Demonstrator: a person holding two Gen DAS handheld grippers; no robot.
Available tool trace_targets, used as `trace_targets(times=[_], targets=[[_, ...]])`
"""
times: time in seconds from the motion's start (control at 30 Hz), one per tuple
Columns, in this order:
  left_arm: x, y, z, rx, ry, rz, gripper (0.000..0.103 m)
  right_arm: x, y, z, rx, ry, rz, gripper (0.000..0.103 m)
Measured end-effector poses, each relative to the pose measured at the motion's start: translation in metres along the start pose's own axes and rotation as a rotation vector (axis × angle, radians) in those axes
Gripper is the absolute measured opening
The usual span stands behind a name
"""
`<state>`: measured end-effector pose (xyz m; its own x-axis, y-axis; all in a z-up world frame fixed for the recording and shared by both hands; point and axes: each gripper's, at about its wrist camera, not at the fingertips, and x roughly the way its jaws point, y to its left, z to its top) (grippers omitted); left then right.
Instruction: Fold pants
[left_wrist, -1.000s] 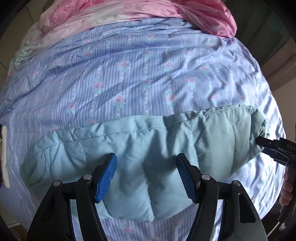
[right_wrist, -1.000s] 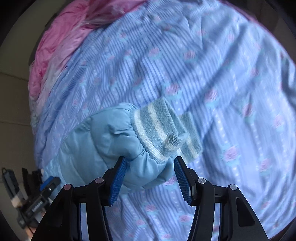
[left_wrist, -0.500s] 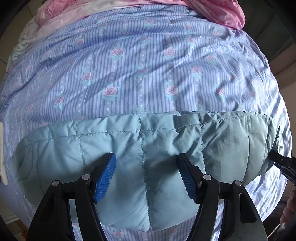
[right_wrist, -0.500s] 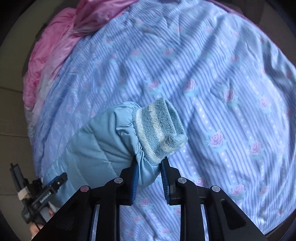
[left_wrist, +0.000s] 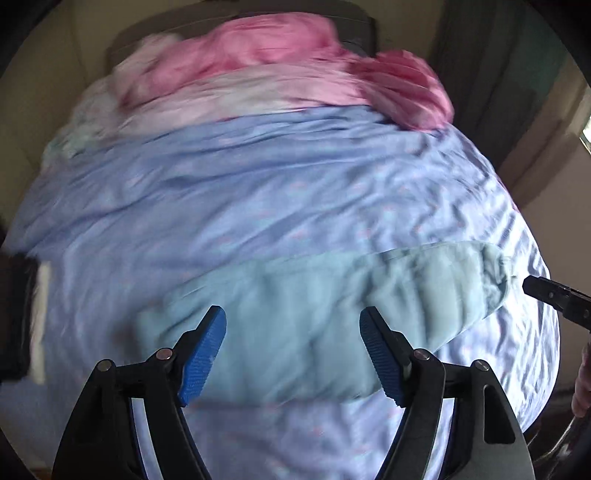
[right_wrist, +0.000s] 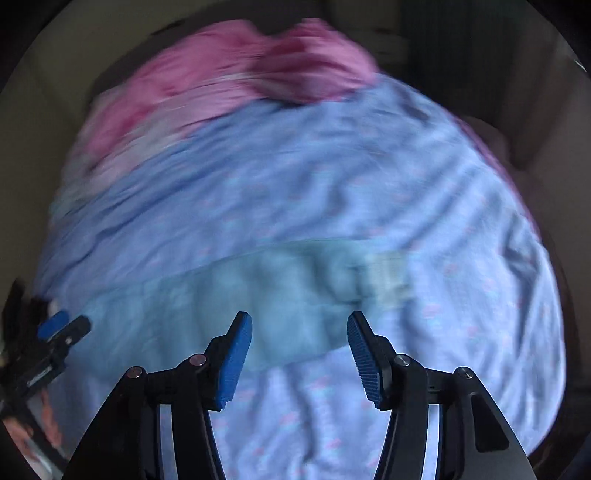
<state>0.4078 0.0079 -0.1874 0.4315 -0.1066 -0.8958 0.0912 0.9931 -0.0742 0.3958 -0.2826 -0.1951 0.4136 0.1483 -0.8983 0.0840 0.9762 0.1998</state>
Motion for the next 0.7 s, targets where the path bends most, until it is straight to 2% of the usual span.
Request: trace_targets(times=[0.13, 0.2, 0.27, 0.5, 0.6, 0.7], targets=[[-0.002, 0.074, -0.028, -0.094, 0.028, 0.008, 0.073, 0.021, 0.074, -0.013, -0.133, 0.054, 0.085, 0.055], [0.000, 0.105, -0.036, -0.130, 0.026, -0.034, 0.071, 0.030, 0.103, -0.021, -0.179, 0.075, 0.116, 0.055], [0.008, 0.130, -0.040, -0.183, 0.023, -0.112, 0.066, 0.040, 0.134, -0.028, -0.227, 0.093, 0.146, 0.055], [0.043, 0.166, -0.036, -0.222, 0.043, -0.342, 0.047, 0.062, 0.199, -0.044, -0.267, 0.102, 0.157, 0.055], [0.063, 0.176, -0.034, -0.219, 0.074, -0.421, 0.045, 0.067, 0.211, -0.049, -0.257, 0.092, 0.135, 0.055], [0.078, 0.185, -0.034, -0.215, 0.088, -0.461, 0.045, 0.071, 0.219, -0.052, -0.237, 0.089, 0.106, 0.055]])
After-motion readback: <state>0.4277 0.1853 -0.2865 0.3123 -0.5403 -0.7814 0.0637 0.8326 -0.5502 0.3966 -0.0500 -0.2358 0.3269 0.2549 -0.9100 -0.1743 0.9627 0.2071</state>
